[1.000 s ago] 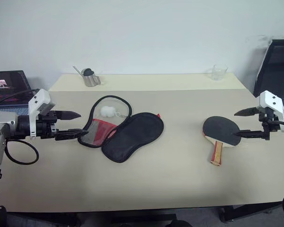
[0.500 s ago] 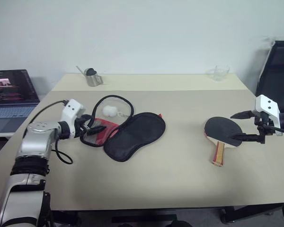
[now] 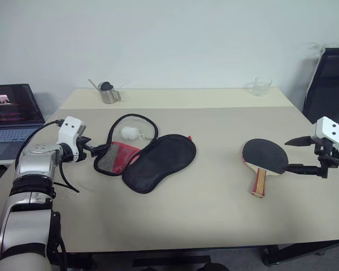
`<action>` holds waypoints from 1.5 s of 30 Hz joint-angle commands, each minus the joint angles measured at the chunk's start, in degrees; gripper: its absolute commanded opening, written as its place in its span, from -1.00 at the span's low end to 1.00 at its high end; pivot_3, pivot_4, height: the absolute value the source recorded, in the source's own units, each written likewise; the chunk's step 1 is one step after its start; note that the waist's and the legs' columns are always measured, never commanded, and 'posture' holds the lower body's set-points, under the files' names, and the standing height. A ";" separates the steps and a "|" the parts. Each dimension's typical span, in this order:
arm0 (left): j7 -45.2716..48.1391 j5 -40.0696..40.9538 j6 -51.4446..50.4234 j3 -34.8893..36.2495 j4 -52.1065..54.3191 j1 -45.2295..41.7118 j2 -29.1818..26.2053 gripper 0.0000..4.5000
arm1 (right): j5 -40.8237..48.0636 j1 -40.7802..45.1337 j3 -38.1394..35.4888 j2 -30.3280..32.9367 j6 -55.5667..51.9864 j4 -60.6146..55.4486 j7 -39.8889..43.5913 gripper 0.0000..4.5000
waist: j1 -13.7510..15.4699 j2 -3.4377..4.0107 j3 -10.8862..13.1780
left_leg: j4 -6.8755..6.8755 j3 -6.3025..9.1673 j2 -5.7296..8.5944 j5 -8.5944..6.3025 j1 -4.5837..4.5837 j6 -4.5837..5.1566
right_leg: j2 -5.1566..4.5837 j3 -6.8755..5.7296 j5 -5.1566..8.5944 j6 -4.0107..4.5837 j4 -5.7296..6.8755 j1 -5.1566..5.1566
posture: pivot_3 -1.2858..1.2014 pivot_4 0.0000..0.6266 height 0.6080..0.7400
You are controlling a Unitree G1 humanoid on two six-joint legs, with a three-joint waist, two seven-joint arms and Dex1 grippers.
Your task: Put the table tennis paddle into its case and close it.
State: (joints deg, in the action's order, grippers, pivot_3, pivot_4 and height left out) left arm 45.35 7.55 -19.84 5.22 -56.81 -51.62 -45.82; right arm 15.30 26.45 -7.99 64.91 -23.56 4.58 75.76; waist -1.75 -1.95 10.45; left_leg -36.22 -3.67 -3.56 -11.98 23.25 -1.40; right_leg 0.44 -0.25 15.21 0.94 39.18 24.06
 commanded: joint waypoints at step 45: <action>-23.03 9.20 -15.83 10.10 33.86 16.00 26.07 -0.99 | 1.38 4.10 0.59 0.59 1.44 -0.97 -1.91 1.00 | 0.88 0.02 -0.02 | -0.55 0.32 0.03 0.10 -0.39 -0.17 | -0.40 -0.23 -0.13 -0.22 0.25 -0.73 | 0.03 -0.52 1.00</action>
State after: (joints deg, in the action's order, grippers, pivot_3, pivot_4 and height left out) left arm 22.76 16.59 -37.10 16.48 -24.40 -34.30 -20.67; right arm 16.49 30.00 -5.76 64.15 -22.97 4.51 73.76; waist -0.87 -1.93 10.43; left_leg -36.79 -3.34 -3.53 -11.87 22.87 -1.57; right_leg 0.03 -0.48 15.07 0.70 39.42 23.31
